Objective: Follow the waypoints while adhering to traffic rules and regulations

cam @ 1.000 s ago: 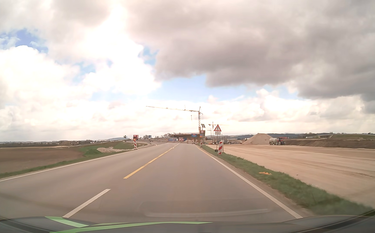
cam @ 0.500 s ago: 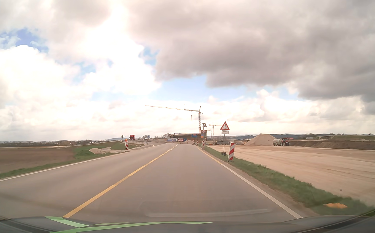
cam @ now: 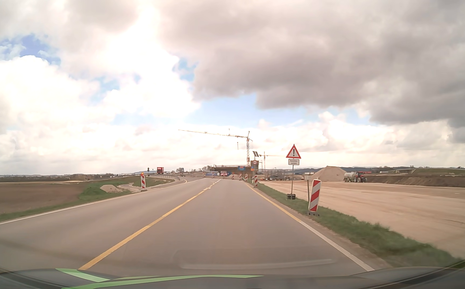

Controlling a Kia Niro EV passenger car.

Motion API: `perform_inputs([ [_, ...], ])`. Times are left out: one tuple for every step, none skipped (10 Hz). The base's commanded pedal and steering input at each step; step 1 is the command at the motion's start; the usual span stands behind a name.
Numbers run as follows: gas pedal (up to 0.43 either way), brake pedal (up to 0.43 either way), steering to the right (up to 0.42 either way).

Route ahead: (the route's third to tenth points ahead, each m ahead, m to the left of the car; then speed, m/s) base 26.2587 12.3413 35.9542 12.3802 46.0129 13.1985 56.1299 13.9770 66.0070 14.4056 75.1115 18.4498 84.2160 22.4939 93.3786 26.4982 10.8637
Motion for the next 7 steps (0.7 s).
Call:
perform_inputs([
  [0.098, 0.000, -0.001],
  [0.098, 0.000, -0.001],
  [0.098, 0.000, -0.001],
  [0.098, 0.000, -0.001],
  [0.098, 0.000, -0.001],
  [0.098, 0.000, -0.001],
  [0.098, 0.000, -0.001],
])
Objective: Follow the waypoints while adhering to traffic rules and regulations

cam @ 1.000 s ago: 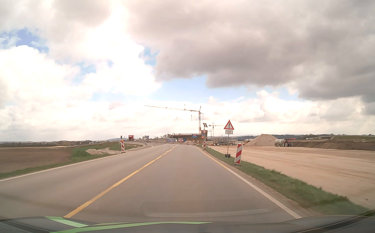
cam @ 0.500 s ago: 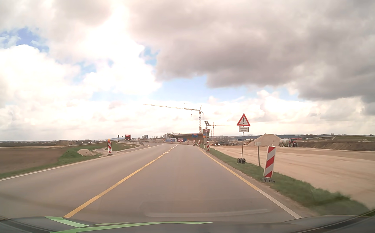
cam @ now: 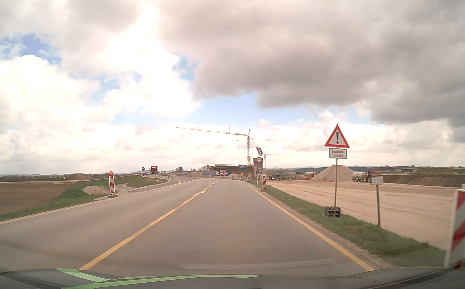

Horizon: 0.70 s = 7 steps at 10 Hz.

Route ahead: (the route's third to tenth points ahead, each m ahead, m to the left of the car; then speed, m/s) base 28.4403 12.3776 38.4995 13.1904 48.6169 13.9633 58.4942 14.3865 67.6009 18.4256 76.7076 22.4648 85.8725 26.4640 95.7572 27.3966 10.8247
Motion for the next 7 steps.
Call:
perform_inputs([
  [0.098, 0.000, -0.001],
  [0.098, 0.000, -0.001],
  [0.098, 0.000, -0.001],
  [0.098, 0.000, -0.001],
  [0.098, 0.000, -0.001],
  [0.098, 0.000, -0.001],
  [0.098, 0.000, -0.001],
])
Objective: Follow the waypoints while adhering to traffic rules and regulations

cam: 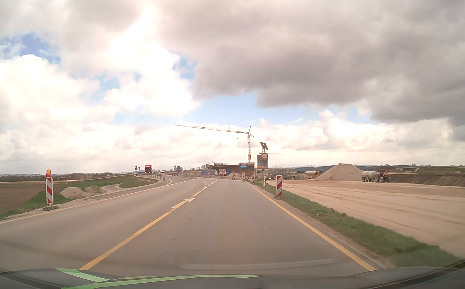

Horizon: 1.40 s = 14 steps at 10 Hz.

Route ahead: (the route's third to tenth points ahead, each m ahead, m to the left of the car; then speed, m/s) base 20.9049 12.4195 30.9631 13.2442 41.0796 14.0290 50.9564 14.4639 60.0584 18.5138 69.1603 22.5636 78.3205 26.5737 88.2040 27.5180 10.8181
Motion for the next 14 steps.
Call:
perform_inputs([
  [0.098, 0.000, -0.001],
  [0.098, 0.000, -0.001],
  [0.098, 0.000, -0.001],
  [0.098, 0.000, -0.002],
  [0.098, 0.000, -0.003],
  [0.098, 0.000, -0.004],
  [0.098, 0.000, -0.005],
  [0.098, 0.000, -0.006],
  [0.098, 0.000, -0.008],
  [0.098, 0.000, -0.008],
  [0.098, 0.000, -0.008],
  [0.098, 0.000, -0.008],
  [0.098, 0.000, -0.008],
  [0.098, 0.000, -0.008],
])
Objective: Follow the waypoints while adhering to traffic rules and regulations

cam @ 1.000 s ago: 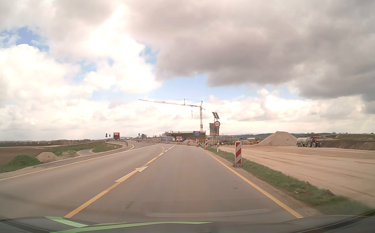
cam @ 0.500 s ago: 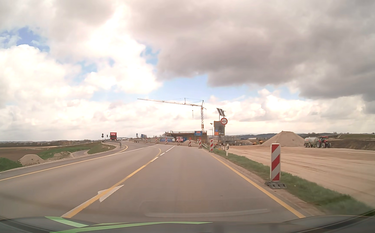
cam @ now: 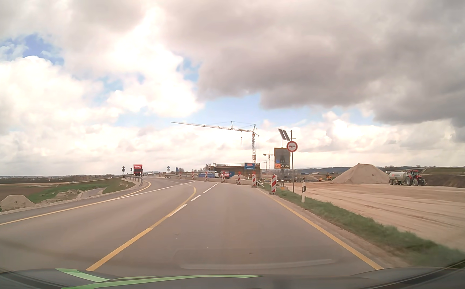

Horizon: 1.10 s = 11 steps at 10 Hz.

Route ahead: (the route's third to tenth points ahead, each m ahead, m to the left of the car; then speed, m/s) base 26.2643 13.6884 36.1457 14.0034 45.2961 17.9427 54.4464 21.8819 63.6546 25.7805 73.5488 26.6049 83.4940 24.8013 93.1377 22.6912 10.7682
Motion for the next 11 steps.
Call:
perform_inputs([
  [0.098, 0.000, -0.008],
  [0.098, 0.000, -0.010],
  [0.098, 0.000, -0.011],
  [0.098, 0.000, -0.012],
  [0.098, 0.000, -0.014],
  [0.098, 0.000, -0.015],
  [0.098, 0.000, -0.016],
  [0.098, 0.000, -0.017],
  [0.098, 0.000, -0.018],
  [0.098, 0.000, -0.020],
  [0.098, 0.000, -0.021],
])
